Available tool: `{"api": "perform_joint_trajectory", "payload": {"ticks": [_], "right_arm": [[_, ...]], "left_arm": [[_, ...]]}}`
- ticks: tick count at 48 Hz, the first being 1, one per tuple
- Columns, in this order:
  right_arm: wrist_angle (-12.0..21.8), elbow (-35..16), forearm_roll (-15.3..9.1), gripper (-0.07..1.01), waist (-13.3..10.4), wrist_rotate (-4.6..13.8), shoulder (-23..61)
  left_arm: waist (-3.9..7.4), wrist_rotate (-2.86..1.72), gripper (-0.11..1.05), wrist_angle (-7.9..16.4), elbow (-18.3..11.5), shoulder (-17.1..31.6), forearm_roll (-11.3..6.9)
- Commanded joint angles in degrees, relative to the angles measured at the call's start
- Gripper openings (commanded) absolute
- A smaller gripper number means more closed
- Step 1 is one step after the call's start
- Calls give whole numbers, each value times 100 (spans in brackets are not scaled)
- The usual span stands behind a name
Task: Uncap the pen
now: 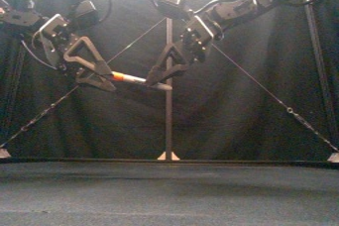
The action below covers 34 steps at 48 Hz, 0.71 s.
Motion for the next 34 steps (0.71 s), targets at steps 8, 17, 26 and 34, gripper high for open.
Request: {"api": "perform_joint_trajectory", "payload": {"ticks": [8, 17, 26, 34], "right_arm": [[-62, -44, 0, 47, 9, 0, -264], [-62, -9, 9, 47, 9, 9, -264], [-62, 70, 44, 47, -18, 26, -272], [-70, 220, 97, 47, -26, 26, -378]], "left_arm": [[44, 0, 80, 0, -246, 167, -44], [62, 0, 61, 9, -255, 167, -53], [53, -9, 51, 0, -211, 123, -53], [62, 0, 50, 0, -105, 9, -88]]}}
